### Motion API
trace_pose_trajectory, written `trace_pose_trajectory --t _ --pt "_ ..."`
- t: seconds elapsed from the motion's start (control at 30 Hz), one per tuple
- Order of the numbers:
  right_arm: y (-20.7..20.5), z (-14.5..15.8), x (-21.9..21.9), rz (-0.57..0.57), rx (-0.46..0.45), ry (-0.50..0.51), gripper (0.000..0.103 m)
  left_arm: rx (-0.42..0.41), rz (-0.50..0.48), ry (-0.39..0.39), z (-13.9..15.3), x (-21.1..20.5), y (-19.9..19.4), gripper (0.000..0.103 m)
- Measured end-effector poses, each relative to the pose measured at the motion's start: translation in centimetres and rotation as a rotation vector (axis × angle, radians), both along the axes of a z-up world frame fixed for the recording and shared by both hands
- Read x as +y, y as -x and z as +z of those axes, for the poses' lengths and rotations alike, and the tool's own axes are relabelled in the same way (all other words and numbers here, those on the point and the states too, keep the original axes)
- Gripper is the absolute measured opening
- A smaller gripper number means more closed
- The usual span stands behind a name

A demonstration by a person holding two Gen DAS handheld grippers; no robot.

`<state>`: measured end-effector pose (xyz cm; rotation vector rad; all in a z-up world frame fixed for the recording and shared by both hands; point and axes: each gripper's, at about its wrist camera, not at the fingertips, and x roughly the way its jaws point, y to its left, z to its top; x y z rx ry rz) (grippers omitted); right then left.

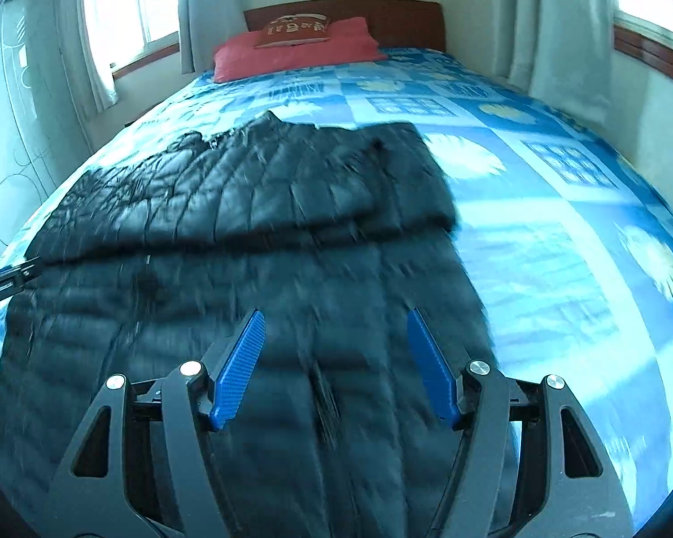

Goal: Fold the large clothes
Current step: 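Grasp the jacket hem with the right tool while the left tool grasps the hem too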

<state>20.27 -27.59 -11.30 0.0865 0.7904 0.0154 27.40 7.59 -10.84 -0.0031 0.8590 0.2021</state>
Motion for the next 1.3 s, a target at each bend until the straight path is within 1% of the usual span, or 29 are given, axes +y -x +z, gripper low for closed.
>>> trace_pose_trajectory --t 0.03,0.07,0.1,0.2,0.3,0.33,0.37,0.43,0.5,0.57,0.63,0.73,0.77,0.87,0.9,0.93,1.0,1.03,1.07,1.1,1.2,1.23,1.3 --pt "1.0 -0.1 -0.4 -0.006 0.006 -0.006 0.067 0.0 0.003 0.01 0.1 0.4 1.4 0.076" --pt "2.3 -0.1 -0.8 -0.012 0.012 -0.011 0.071 0.0 0.008 0.022 0.2 1.0 3.5 0.076" --pt "3.5 -0.2 -1.1 -0.015 0.017 -0.015 0.072 0.001 0.013 0.027 0.3 1.4 4.7 0.076" --pt "7.9 -0.8 -2.3 -0.022 0.045 -0.018 0.072 0.006 0.038 0.044 0.3 3.0 9.5 0.076" --pt "11.4 -1.2 -3.4 -0.039 0.067 -0.033 0.072 0.02 0.06 0.059 -0.1 4.6 14.5 0.076" --pt "12.3 -1.3 -3.8 -0.046 0.072 -0.039 0.072 0.023 0.065 0.06 -0.2 4.8 15.6 0.076" --pt "13.3 -1.6 -4.1 -0.051 0.08 -0.045 0.072 0.028 0.071 0.074 -0.5 5.3 17.5 0.076" --pt "14.9 -2.1 -4.4 -0.057 0.093 -0.05 0.072 0.036 0.079 0.111 -1.0 6.0 19.9 0.076" --pt "16.1 -2.6 -4.8 -0.068 0.098 -0.045 0.072 0.051 0.085 0.144 -1.6 6.5 21.7 0.076" --pt "17.5 -3.2 -5.2 -0.09 0.104 -0.052 0.072 0.068 0.093 0.199 -2.5 7.1 23.5 0.077" --pt "18.2 -3.6 -5.6 -0.102 0.114 -0.07 0.073 0.074 0.098 0.281 -3.4 7.7 24.9 0.077" --pt "18.9 -4.1 -6.2 -0.119 0.118 -0.071 0.073 0.071 0.096 0.382 -4.3 8.4 26.0 0.079" --pt "19.0 -4.2 -6.3 -0.12 0.122 -0.082 0.073 0.062 0.096 0.391 -4.3 8.5 26.2 0.079" --pt "19.1 -4.8 -6.7 -0.119 0.151 -0.166 0.073 0.063 0.065 0.401 -4.2 8.0 26.2 0.079" --pt "19.2 -5.1 -6.6 -0.114 0.164 -0.189 0.069 0.064 0.059 0.401 -4.2 7.7 26.3 0.079" --pt "19.3 -5.2 -6.5 -0.116 0.166 -0.187 0.067 0.068 0.052 0.401 -4.3 7.5 26.3 0.079" --pt "19.6 -5.1 -5.9 -0.098 0.159 -0.165 0.055 0.076 0.034 0.381 -4.3 7.0 26.4 0.077" --pt "19.7 -5.1 -5.6 -0.083 0.159 -0.172 0.051 0.075 0.026 0.371 -4.3 6.6 26.5 0.075" --pt "19.8 -5.2 -5.5 -0.078 0.163 -0.183 0.042 0.075 0.023 0.368 -4.4 6.7 26.7 0.073" --pt "19.8 -5.3 -5.4 -0.08 0.165 -0.189 0.039 0.073 0.022 0.373 -4.3 6.7 26.8 0.071" --pt "19.9 -5.2 -5.2 -0.073 0.156 -0.19 0.035 0.07 0.021 0.427 -4.3 6.9 27.0 0.062" --pt "20.0 -5.2 -5.2 -0.072 0.153 -0.195 0.034 0.071 0.018 0.434 -4.3 6.9 26.9 0.056" --pt "20.1 -5.1 -5.3 -0.07 0.147 -0.205 0.031 0.081 0.006 0.442 -4.3 6.5 26.7 0.048"
